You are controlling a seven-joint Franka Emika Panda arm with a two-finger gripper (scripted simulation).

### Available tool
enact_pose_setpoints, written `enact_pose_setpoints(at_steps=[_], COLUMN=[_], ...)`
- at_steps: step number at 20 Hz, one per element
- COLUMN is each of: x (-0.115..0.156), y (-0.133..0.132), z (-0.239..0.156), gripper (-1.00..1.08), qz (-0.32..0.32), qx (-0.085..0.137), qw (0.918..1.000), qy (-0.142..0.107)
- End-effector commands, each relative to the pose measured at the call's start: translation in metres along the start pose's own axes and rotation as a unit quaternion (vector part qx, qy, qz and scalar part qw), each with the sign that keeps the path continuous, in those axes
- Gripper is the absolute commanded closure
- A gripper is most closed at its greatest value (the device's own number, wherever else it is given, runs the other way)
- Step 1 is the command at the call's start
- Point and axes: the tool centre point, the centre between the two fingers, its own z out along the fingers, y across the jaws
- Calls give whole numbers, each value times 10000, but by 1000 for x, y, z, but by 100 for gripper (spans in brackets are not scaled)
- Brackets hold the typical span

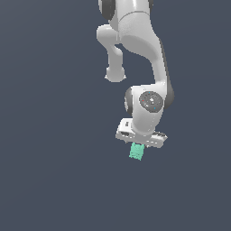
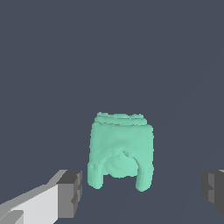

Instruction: Pick up the object and move it to a goal position.

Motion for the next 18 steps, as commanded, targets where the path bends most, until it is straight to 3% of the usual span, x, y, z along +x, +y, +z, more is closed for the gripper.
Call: enact_pose_setpoints(at_steps=[1, 11, 18], x=[3, 4, 4], y=[-6, -11, -11], z=[2, 8, 41], gripper=[-92, -92, -92], qz=[114, 189, 204], qx=[14, 24, 26], qw=[9999, 9998, 9998], qy=[19, 30, 33])
